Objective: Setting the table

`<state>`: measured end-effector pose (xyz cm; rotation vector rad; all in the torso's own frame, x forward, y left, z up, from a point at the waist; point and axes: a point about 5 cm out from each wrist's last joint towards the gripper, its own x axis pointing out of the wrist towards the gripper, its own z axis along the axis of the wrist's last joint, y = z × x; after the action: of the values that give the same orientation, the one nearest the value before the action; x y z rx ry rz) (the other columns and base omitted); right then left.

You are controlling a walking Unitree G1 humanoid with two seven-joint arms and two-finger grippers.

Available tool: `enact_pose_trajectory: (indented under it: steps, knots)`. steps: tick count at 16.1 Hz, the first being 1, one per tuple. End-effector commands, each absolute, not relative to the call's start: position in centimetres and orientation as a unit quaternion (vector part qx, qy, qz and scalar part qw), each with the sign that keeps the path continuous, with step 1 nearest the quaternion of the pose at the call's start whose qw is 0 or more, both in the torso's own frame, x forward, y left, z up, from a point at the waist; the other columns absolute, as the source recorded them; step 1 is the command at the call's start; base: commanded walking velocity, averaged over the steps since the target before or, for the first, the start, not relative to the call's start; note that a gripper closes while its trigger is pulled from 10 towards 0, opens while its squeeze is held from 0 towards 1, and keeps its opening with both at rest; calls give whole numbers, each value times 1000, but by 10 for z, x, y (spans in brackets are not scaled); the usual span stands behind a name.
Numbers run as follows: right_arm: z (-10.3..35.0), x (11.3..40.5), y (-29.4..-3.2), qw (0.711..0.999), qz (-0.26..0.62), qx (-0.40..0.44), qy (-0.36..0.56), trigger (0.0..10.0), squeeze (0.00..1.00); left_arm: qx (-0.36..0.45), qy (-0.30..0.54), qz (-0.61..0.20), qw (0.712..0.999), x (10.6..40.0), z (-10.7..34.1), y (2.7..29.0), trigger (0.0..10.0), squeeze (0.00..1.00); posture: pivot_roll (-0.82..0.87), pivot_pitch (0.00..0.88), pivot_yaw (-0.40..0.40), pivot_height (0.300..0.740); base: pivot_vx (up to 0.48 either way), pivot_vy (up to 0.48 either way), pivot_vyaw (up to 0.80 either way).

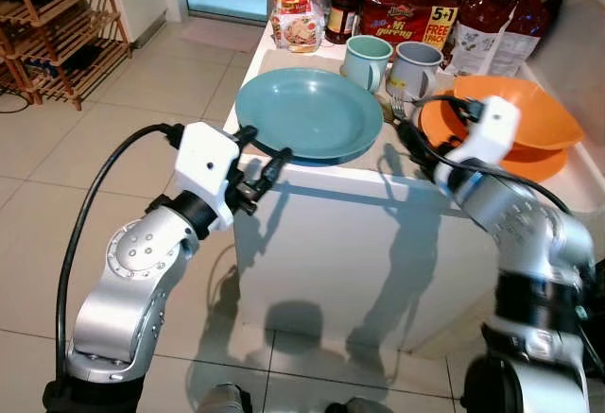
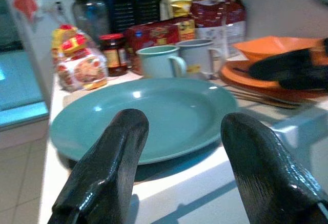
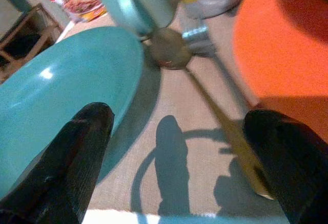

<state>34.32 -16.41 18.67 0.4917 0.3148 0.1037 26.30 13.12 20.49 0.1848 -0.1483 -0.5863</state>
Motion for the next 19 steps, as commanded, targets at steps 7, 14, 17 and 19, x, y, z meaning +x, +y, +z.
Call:
enact_pose_trajectory:
  steps: [7,14,17,19]
  knots:
    - [191,375,-140,946,122,245,175,10000,0,100,-70,-295,948,258,206,128,10000,0,88,59,-129,740,0,0,0]
    - [189,377,-132,929,150,270,205,10000,0,96,-67,-298,947,257,206,127,10000,0,85,64,-132,740,0,0,0]
    - [185,381,-130,906,166,315,228,2667,0,93,-64,-299,948,257,204,125,10000,0,85,67,-133,740,0,0,0]
    - [180,380,-128,897,171,330,240,0,0,92,-62,-302,947,257,203,125,10000,0,87,68,-135,740,0,0,0]
